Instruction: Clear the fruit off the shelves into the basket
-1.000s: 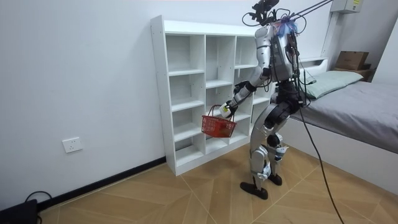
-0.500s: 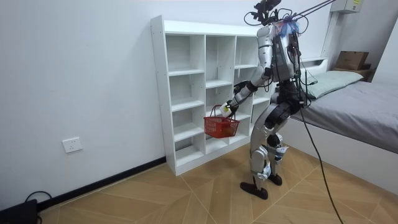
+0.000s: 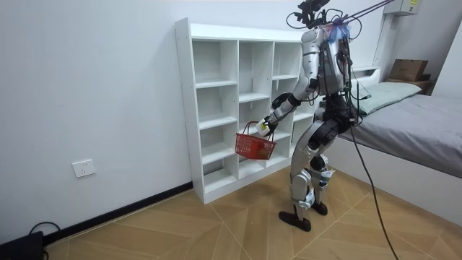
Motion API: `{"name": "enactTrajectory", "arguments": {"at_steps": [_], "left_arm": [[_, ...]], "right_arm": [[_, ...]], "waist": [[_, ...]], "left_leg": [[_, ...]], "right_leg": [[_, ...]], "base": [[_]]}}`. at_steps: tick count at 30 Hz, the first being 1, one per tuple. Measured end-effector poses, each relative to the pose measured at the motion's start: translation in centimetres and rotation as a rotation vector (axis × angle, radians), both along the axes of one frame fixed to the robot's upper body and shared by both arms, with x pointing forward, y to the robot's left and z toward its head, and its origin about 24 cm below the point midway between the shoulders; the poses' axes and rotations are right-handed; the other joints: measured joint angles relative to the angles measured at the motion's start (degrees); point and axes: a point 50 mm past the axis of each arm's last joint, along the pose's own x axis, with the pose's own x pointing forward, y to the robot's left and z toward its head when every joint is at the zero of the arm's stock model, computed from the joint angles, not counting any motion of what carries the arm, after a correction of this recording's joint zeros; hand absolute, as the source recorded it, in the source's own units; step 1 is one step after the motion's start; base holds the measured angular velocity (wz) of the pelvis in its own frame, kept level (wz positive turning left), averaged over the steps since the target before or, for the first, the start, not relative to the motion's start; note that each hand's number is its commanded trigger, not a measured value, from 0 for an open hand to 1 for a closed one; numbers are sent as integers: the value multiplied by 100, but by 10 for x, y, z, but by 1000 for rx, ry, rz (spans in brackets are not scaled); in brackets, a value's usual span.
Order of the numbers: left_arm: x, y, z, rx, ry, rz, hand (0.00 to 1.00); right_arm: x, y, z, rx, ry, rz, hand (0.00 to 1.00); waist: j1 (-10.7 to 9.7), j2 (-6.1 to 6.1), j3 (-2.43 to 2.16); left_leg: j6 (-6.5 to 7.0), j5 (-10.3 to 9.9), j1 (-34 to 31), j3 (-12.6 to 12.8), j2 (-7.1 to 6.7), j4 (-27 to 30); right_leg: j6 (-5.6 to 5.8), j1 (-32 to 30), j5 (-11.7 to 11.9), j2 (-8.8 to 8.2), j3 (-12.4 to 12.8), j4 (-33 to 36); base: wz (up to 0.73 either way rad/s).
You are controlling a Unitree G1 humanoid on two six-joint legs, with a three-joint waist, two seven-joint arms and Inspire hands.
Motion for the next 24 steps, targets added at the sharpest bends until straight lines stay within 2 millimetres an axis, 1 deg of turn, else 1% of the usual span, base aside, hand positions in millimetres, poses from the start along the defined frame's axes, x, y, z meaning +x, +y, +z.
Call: {"name": "enactTrajectory", "arguments": {"at_steps": [17,24], "left_arm": [[2,-2,2,-9,-3,-26,100],[8,-5,10,-18,-38,-35,100]], "right_arm": [[1,1,1,-20,0,13,100],[7,11,11,-20,-44,62,100]], "waist": [[-17,-10,-3],[-54,-14,-6]], "left_leg": [[0,0,-4,9,0,-3],[2,2,-5,54,1,-2]], "right_leg": [[0,-13,0,2,11,-1],[0,-51,0,-2,60,32]], "base": [[0],[-2]]}}
